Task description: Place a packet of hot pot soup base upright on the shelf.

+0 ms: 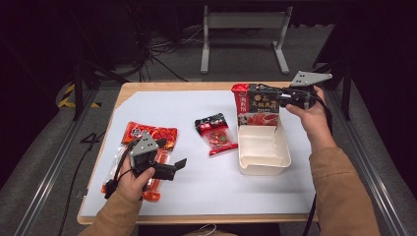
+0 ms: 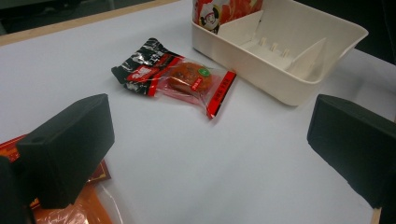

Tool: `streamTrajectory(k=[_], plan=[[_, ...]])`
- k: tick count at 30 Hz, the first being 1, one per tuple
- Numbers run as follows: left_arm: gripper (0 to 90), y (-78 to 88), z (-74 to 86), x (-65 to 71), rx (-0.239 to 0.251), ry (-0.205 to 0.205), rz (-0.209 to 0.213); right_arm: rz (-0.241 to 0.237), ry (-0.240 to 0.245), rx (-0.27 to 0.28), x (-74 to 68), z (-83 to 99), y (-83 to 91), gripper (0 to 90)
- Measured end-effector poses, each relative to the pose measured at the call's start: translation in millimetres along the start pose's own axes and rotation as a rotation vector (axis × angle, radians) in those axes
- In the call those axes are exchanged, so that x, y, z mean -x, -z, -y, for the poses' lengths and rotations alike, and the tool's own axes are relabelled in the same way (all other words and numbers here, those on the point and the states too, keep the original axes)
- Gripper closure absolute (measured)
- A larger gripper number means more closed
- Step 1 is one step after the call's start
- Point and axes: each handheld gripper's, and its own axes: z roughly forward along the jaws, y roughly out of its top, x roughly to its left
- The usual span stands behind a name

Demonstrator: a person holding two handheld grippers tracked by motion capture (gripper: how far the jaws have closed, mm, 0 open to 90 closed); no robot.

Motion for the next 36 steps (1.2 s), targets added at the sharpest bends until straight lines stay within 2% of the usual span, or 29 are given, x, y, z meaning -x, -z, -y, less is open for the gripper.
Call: streamTrajectory(k=[7,14,17,20,27,29,33,36], plan=[[1.4,-0.1,0.7,-0.6,0.0,0.004,0.003,0.013,-0.046,0.006,1.2,10.1,3.9,70.9],[1.4,0.0,1.4,-2.0,-0.006,0.0,0.003,0.032,-0.067,-0.002,2.0,16.0,6.9,71.9],[1.4,0.2,2.0,-2.1,-0.006,-0.007,0.006,0.039,-0.101,-0.004,3.7,21.1,8.9,72.3],[1.3,0.5,2.6,-1.0,-0.005,-0.001,0.015,0.041,-0.107,-0.002,4.6,24.0,9.9,72.9],[1.3,-0.2,3.7,-0.7,-0.006,-0.018,0.029,0.044,-0.122,-0.01,4.4,25.2,10.9,71.8],[1.3,-0.2,3.6,-1.0,-0.008,-0.018,0.033,0.047,-0.131,-0.014,3.8,24.7,11.3,69.6],[1.3,-0.6,3.2,-1.7,-0.005,-0.018,0.04,0.063,-0.151,-0.026,1.2,23.3,13.9,54.8],[1.3,-1.1,2.6,-2.0,-0.013,-0.026,0.049,0.061,-0.225,-0.037,-0.2,22.4,17.0,43.0]])
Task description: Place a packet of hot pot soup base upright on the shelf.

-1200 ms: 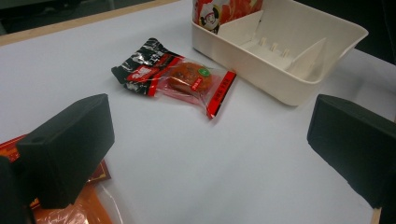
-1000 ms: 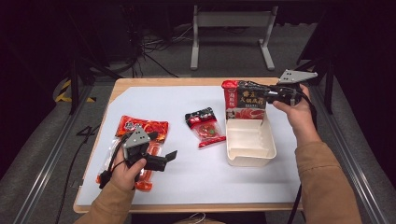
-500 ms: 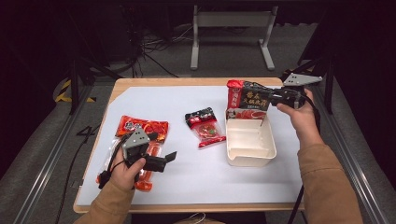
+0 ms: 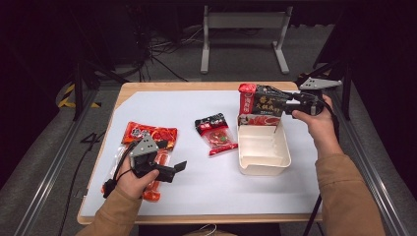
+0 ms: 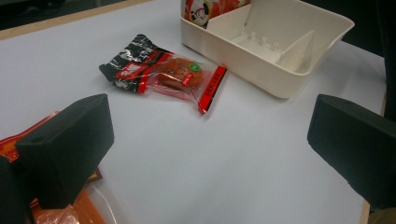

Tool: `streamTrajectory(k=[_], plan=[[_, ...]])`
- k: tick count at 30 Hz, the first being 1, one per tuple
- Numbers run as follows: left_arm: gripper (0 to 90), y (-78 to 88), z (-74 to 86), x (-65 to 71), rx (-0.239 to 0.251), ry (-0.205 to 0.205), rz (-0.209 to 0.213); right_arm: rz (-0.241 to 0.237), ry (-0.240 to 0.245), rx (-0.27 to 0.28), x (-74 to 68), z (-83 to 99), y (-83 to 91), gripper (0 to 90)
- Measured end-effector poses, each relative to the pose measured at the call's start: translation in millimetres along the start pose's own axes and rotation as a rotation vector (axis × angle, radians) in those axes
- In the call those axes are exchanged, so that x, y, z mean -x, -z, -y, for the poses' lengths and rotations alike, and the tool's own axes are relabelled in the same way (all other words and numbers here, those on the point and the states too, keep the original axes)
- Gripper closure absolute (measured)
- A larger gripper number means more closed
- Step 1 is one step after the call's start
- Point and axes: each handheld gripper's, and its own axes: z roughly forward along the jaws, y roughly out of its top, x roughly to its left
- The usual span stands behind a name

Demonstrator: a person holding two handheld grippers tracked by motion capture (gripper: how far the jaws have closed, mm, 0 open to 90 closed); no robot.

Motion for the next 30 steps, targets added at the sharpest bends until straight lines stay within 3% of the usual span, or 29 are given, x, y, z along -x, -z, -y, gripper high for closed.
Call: streamTrajectory(k=[7,15,24,30], plan=[[1.4,-0.7,-6.3,-2.3,-0.008,0.002,0.016,0.025,-0.019,-0.022,-7.8,-1.2,11.7,33.3],[2.1,-2.7,-12.8,-3.3,-0.021,-0.006,0.026,0.03,-0.05,0.018,-24.6,-5.8,36.3,31.6],[3.3,-3.4,-13.9,-4.0,-0.031,0.008,0.035,0.042,-0.01,0.046,-50.0,-9.6,62.0,31.3],[4.0,-1.8,-13.9,-4.8,-0.042,0.013,0.037,0.025,0.01,0.052,-66.7,-7.6,71.1,31.8]])
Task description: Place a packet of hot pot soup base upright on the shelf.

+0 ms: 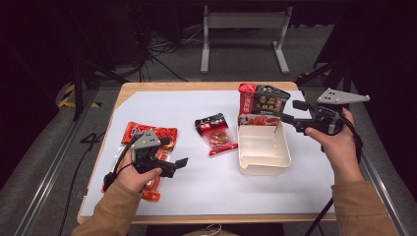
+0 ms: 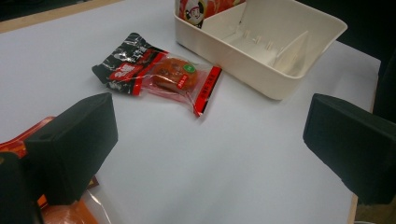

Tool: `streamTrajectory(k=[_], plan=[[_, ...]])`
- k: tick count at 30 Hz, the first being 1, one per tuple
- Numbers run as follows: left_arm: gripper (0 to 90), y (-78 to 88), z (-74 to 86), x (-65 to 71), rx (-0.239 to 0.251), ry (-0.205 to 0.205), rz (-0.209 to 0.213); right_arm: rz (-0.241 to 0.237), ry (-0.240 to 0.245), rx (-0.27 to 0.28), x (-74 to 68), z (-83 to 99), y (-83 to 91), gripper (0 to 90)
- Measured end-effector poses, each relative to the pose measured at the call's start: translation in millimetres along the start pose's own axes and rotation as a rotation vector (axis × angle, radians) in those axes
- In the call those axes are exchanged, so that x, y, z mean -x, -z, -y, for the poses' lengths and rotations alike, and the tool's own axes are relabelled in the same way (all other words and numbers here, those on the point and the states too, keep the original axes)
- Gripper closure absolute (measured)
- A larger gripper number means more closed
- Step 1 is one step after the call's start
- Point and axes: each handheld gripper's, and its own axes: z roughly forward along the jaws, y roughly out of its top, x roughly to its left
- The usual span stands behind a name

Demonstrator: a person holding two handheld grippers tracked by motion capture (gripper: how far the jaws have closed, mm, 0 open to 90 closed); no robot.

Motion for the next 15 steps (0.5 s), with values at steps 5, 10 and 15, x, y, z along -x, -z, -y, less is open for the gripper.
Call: streamTrajectory(k=[5,10,15], plan=[[4.1,1.9,1.8,0.0,-0.004,0.006,-0.008,-0.017,0.027,-0.004,-11.3,6.8,5.0,33.6],[4.2,2.6,1.5,-1.1,0.004,0.006,-0.011,-0.032,0.043,-0.013,-22.2,16.0,6.5,33.2],[4.9,2.1,1.5,0.2,-0.011,0.005,-0.002,-0.056,0.044,-0.025,-33.3,28.5,2.4,31.6]])
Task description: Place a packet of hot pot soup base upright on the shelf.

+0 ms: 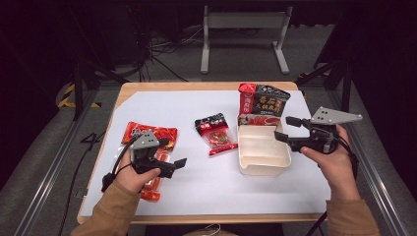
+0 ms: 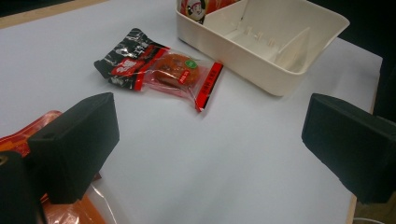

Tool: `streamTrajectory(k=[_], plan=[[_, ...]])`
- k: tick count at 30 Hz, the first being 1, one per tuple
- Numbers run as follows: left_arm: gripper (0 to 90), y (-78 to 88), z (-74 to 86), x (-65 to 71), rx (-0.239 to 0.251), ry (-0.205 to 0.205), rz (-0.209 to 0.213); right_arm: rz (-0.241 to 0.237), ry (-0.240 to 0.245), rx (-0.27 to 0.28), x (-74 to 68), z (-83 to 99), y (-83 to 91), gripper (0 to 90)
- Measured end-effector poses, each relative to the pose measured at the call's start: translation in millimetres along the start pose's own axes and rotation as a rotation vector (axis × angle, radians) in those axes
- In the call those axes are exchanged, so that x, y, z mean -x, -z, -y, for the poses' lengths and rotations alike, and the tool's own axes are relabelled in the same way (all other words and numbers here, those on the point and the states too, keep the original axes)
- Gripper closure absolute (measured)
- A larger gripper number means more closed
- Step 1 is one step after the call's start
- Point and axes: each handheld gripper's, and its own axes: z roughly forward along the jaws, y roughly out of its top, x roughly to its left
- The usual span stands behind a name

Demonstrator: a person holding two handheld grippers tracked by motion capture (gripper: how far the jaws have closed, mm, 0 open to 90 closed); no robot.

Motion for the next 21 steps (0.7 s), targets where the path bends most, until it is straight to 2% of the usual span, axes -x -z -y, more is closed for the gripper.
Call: streamTrajectory(k=[4,10,17,19,21], plan=[[5.7,-0.1,-1.5,1.1,-0.016,-0.02,-0.001,-0.008,-0.01,0.027,-5.8,9.0,-3.0,31.2],[8.7,4.8,-8.3,-0.4,-0.076,-0.062,-0.005,-0.009,-0.009,0.006,-7.0,14.9,-9.0,32.4],[12.9,13.7,-14.8,-8.4,-0.056,-0.039,0.007,-0.01,-0.01,0.002,-7.6,18.5,-12.4,32.9],[20.5,19.2,-16.7,-13.5,-0.065,-0.02,0.018,-0.014,-0.011,0.005,-7.5,19.3,-13.3,33.6],[21.9,25.3,-18.8,-19.3,-0.057,-0.01,0.019,-0.018,-0.012,0.006,-7.3,19.8,-14.2,33.9]])
